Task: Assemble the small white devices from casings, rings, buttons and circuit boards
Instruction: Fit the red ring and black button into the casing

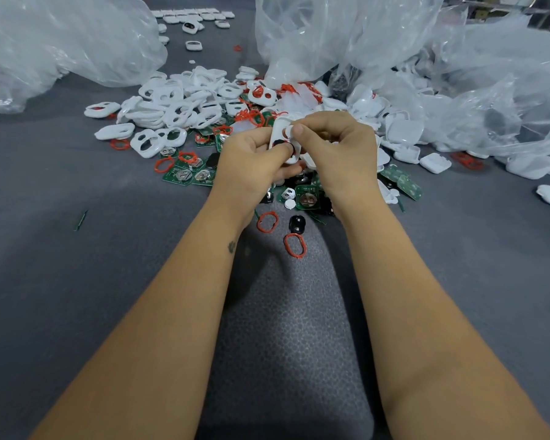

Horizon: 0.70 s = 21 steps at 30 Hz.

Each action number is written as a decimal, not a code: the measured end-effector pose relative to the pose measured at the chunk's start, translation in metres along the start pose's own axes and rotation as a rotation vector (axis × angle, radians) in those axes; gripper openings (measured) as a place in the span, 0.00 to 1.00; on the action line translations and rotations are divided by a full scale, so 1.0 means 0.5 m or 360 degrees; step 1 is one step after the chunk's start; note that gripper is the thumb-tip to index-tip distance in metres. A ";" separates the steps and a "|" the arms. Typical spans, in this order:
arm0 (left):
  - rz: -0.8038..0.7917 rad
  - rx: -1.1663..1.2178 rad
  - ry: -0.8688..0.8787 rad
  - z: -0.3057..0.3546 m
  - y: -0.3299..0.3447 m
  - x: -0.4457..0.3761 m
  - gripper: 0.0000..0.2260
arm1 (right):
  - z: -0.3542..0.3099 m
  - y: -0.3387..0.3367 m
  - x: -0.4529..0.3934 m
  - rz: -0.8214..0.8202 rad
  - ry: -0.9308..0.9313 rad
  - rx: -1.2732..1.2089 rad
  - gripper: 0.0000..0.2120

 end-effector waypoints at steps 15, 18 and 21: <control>-0.0005 0.0073 0.0020 -0.009 0.001 -0.005 0.11 | -0.009 0.007 0.009 0.0014 -0.0084 0.0112 0.07; 0.0004 0.0082 0.0019 -0.010 0.000 -0.007 0.11 | -0.012 0.007 0.011 0.0036 -0.0091 0.0134 0.08; -0.0007 0.0106 0.0016 -0.013 0.001 -0.008 0.12 | -0.014 0.006 0.012 0.0062 -0.0096 0.0146 0.08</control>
Point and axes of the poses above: each hand's wrist, its own x-axis away from the middle knuckle, its own y-axis out of the palm, z = x × y, the point moved 2 cm from there along -x, towards the middle knuckle, and after that the axes turned 2 degrees about y, right-handed, at the moved point
